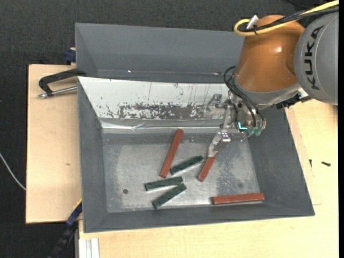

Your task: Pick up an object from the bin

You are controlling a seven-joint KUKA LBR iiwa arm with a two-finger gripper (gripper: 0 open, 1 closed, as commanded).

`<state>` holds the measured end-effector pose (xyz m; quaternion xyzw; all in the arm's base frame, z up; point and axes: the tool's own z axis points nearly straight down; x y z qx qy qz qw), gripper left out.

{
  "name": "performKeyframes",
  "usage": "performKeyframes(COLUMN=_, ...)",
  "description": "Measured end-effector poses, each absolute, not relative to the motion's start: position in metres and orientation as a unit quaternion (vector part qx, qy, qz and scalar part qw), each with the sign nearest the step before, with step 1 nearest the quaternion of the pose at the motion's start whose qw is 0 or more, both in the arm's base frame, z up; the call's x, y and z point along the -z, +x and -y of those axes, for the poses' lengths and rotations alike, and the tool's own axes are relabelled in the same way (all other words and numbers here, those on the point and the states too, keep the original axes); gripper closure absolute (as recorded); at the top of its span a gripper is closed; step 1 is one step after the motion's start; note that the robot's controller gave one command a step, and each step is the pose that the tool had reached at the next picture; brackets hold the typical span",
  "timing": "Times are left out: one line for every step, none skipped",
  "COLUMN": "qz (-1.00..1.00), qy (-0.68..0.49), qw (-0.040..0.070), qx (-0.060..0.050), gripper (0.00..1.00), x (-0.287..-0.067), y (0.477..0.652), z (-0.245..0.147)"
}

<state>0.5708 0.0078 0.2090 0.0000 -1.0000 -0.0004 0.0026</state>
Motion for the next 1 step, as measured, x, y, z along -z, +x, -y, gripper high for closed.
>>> performKeyframes(qz=1.000, qy=0.000, qw=-0.001, qx=0.001, gripper=0.00, x=-0.2128, y=0.5723, z=-0.0079)
